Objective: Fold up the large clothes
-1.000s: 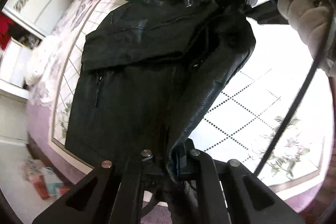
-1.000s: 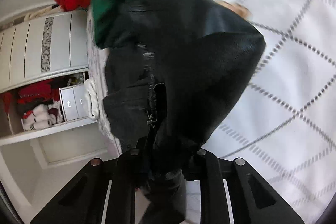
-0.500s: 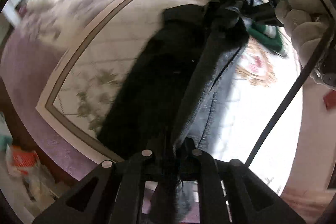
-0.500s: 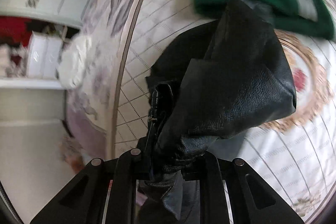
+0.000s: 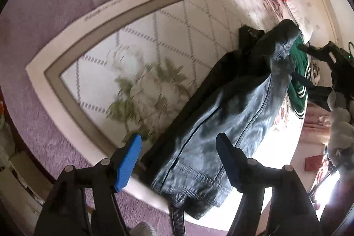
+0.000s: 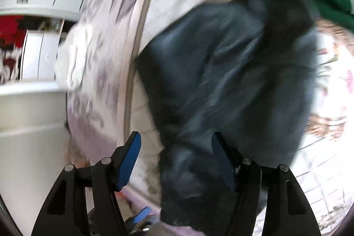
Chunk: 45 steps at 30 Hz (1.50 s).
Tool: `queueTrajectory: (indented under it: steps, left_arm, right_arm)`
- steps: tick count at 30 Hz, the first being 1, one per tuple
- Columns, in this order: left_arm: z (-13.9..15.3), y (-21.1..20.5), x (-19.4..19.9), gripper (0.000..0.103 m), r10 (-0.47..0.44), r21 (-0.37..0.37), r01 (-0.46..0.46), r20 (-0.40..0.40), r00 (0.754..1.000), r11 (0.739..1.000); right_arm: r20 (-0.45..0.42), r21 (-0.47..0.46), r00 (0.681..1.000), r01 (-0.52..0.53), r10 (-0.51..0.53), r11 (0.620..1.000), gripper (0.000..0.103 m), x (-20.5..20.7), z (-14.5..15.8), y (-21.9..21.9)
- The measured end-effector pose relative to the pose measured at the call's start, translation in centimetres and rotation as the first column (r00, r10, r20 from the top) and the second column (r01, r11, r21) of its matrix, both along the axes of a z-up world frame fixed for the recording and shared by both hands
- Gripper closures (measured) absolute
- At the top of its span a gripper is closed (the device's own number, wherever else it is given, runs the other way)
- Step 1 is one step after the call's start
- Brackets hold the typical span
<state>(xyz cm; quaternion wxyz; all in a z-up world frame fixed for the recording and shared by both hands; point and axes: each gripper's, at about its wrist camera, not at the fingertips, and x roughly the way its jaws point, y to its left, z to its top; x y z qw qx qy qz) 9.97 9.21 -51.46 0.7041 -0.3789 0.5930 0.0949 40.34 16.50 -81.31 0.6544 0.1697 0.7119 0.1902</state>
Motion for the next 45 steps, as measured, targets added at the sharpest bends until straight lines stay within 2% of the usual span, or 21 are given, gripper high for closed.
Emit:
queueTrajectory:
  steps: [4, 6, 8, 11, 13, 15, 17, 19, 21, 22, 24, 25, 26, 28, 31, 33, 36, 38, 39, 41, 45]
  left_arm:
    - [-1.8, -1.1, 3.5, 0.036, -0.073, 0.077, 0.075, -0.020, 0.997, 0.994]
    - [-3.4, -1.7, 4.7, 0.035, -0.095, 0.104, 0.101, -0.056, 0.994, 0.989]
    - [-4.7, -1.8, 5.4, 0.036, -0.090, 0.102, 0.099, -0.093, 0.992, 0.990]
    - [-4.1, -1.6, 5.7, 0.036, -0.068, 0.113, 0.077, -0.084, 0.994, 0.991]
    - [-2.5, -1.7, 5.8, 0.036, -0.058, 0.134, 0.065, -0.056, 0.997, 0.989]
    - [-1.2, -1.8, 5.9, 0.035, -0.051, 0.168, 0.057, -0.038, 0.998, 0.984]
    - [-0.2, -2.2, 6.2, 0.021, -0.060, 0.193, 0.064, -0.028, 0.998, 0.979]
    - [0.1, -2.5, 6.8, 0.017, -0.063, 0.202, 0.067, -0.024, 0.998, 0.977]
    - [0.1, -2.8, 7.4, 0.017, -0.062, 0.187, 0.065, -0.024, 0.998, 0.980]
    - [0.0, -2.9, 7.5, 0.017, -0.061, 0.182, 0.064, -0.022, 0.998, 0.981]
    - [0.3, -3.0, 7.7, 0.017, -0.076, 0.183, 0.077, -0.013, 0.997, 0.980]
    - [0.4, -3.2, 8.1, 0.017, -0.087, 0.189, 0.089, -0.015, 0.996, 0.978]
    - [0.7, -3.7, 8.2, 0.017, -0.113, 0.198, 0.115, -0.021, 0.993, 0.973]
    - [0.8, -4.7, 9.1, 0.017, -0.158, 0.207, 0.162, -0.034, 0.987, 0.965]
    - [0.8, -6.1, 9.1, 0.017, -0.231, 0.207, 0.236, -0.045, 0.972, 0.950]
    - [0.4, -7.3, 9.3, 0.017, -0.264, 0.192, 0.268, -0.050, 0.963, 0.944]
    - [-0.3, -8.7, 9.0, 0.017, -0.279, 0.174, 0.287, -0.066, 0.958, 0.942]
    - [-0.4, -9.7, 9.0, 0.017, -0.286, 0.165, 0.293, -0.067, 0.956, 0.942]
    - [-0.4, -10.2, 9.2, 0.017, -0.289, 0.163, 0.295, -0.062, 0.955, 0.941]
    - [-0.2, -11.5, 10.2, 0.017, -0.296, 0.161, 0.300, -0.049, 0.954, 0.940]
    - [-1.5, -13.6, 13.5, 0.017, -0.307, 0.191, 0.308, -0.035, 0.951, 0.932]
  right_arm:
    - [0.027, -0.001, 0.996, 0.090, -0.090, 0.996, 0.039, 3.8, -3.1, -2.1]
    - [0.041, -0.016, 0.998, 0.057, -0.056, 0.998, 0.039, 6.5, -5.9, -1.0]
    - [-0.039, -0.071, 0.999, 0.009, -0.012, 0.997, 0.038, 8.1, -9.9, -0.1]
    - [-0.042, -0.012, 0.998, -0.039, 0.039, 0.999, 0.038, 8.3, -7.8, -1.5]
    - [0.043, 0.002, 0.999, -0.029, 0.029, 1.000, 0.038, 7.7, -4.4, -4.9]
    - [0.131, -0.106, 0.991, -0.001, 0.015, 0.994, 0.028, 7.7, -2.1, -9.0]
    - [0.157, -0.230, 0.987, 0.058, -0.022, 0.971, 0.019, 7.8, -2.5, -12.8]
    - [0.044, -0.186, 0.995, 0.098, -0.092, 0.978, 0.019, 8.2, -6.3, -15.8]
    - [-0.032, -0.032, 0.990, 0.133, -0.134, 0.991, 0.019, 8.1, -9.4, -16.9]
    - [0.039, 0.030, 0.989, 0.141, -0.142, 0.990, 0.023, 7.5, -8.9, -17.2]
    - [0.096, 0.078, 0.982, 0.157, -0.164, 0.984, 0.066, 6.1, -7.6, -18.0]
    - [0.099, 0.117, 0.970, 0.209, -0.221, 0.971, 0.080, 5.1, -6.9, -19.3]
    - [0.092, 0.147, 0.957, 0.259, -0.274, 0.955, 0.084, 4.2, -6.4, -20.7]
    - [0.061, 0.153, 0.894, 0.432, -0.445, 0.889, 0.090, 0.9, -4.9, -25.4]
    - [-0.034, 0.088, 0.735, 0.677, -0.677, 0.731, 0.090, -6.5, -3.4, -33.2]
    - [-0.130, 0.053, 0.646, 0.762, -0.752, 0.645, 0.086, -12.3, -3.7, -36.6]
    - [-0.264, -0.071, 0.611, 0.759, -0.746, 0.647, 0.068, -18.4, -4.3, -40.0]
    - [-0.269, -0.148, 0.651, 0.700, -0.710, 0.698, 0.064, -21.2, -2.7, -42.5]
    - [-0.235, -0.202, 0.696, 0.648, -0.679, 0.734, 0.057, -22.0, -1.0, -43.2]
    - [-0.159, -0.261, 0.786, 0.550, -0.597, 0.794, 0.057, -22.2, 2.2, -43.0]
    - [-0.037, -0.173, 0.923, 0.372, -0.384, 0.912, 0.057, -18.6, 6.2, -38.2]
